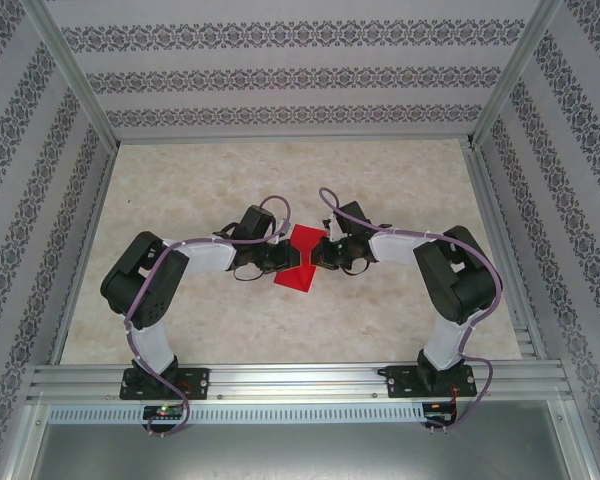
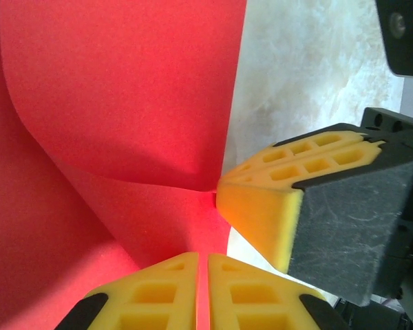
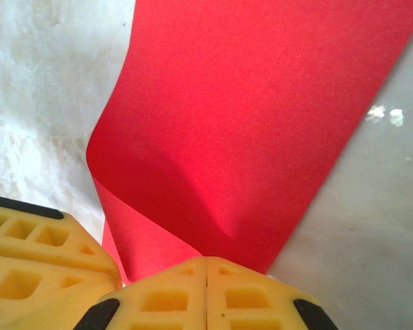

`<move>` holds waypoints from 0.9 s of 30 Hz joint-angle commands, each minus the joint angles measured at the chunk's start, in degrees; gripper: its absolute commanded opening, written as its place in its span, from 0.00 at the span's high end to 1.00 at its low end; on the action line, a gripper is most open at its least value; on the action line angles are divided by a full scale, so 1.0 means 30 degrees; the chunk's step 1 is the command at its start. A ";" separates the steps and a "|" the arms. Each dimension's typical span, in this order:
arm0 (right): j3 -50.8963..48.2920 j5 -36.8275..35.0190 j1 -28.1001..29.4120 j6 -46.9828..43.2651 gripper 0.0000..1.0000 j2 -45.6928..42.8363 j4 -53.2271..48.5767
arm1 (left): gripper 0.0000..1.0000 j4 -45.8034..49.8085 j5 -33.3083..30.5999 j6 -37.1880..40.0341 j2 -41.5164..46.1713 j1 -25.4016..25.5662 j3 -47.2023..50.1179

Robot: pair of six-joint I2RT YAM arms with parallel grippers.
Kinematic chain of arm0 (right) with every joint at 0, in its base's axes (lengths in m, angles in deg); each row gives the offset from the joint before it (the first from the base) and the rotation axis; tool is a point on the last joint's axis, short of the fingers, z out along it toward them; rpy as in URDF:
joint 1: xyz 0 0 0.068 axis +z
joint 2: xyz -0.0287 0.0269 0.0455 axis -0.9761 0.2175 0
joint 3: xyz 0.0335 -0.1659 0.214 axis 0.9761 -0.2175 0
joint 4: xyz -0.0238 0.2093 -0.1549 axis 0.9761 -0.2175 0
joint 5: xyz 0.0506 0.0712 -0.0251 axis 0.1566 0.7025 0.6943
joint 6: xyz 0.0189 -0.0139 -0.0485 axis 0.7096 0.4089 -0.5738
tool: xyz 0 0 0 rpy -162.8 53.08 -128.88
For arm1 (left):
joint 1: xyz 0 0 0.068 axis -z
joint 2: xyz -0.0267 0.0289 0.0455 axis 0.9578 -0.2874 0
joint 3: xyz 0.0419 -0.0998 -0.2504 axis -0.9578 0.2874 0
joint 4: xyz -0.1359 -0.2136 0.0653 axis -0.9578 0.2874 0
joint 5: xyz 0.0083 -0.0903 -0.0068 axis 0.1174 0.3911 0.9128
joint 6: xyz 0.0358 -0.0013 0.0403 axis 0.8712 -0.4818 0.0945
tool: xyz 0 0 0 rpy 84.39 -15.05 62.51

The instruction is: Fold a paper plane with a square sheet of paper (pick it up from the middle)

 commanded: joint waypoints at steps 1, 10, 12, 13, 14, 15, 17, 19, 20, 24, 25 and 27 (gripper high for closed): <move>-0.0202 -0.0706 -0.0187 -0.0476 0.93 0.0097 -0.0209 | 0.87 -0.1212 0.0575 -0.0243 -0.0067 0.0424 0.0024; 0.0229 -0.1029 -0.0378 -0.0800 0.93 0.0402 -0.0486 | 0.87 -0.0801 0.0705 -0.0038 -0.0675 0.0610 -0.0509; 0.0340 -0.1076 -0.0394 -0.0835 0.93 0.0510 -0.0521 | 0.87 -0.0716 0.0662 0.0013 -0.0713 0.0615 -0.0553; 0.0437 -0.1038 -0.0411 -0.0873 0.93 0.0584 -0.0539 | 0.87 -0.0696 0.0677 0.0020 -0.0757 0.0604 -0.0544; 0.0486 -0.1066 -0.0393 -0.0913 0.93 0.0652 -0.0558 | 0.87 -0.0694 0.0679 0.0050 -0.0785 0.0633 -0.0568; 0.0525 -0.1068 -0.0393 -0.0931 0.93 0.0690 -0.0598 | 0.87 -0.0641 0.0674 0.0050 -0.0783 0.0642 -0.0581; 0.0605 -0.1097 -0.0404 -0.0951 0.93 0.0778 -0.0642 | 0.87 -0.0641 0.0684 0.0080 -0.0791 0.0646 -0.0596; 0.0672 -0.1095 -0.0421 -0.0957 0.93 0.0841 -0.0617 | 0.87 -0.0602 0.0729 0.0087 -0.0864 0.0662 -0.0672; 0.0702 -0.1117 -0.0422 -0.0948 0.93 0.0859 -0.0589 | 0.87 -0.0594 0.0742 0.0104 -0.0902 0.0669 -0.0713; 0.0777 -0.1081 -0.0423 -0.1034 0.93 0.0859 -0.0599 | 0.87 -0.0482 0.0766 0.0131 -0.0911 0.0707 -0.0819; 0.0814 -0.1066 -0.0422 -0.1048 0.93 0.0845 -0.0612 | 0.87 -0.0467 0.0773 0.0138 -0.0890 0.0695 -0.0853; 0.0816 -0.1077 -0.0422 -0.1085 0.92 0.0790 -0.0613 | 0.87 -0.0470 0.0764 0.0164 -0.0760 0.0707 -0.0867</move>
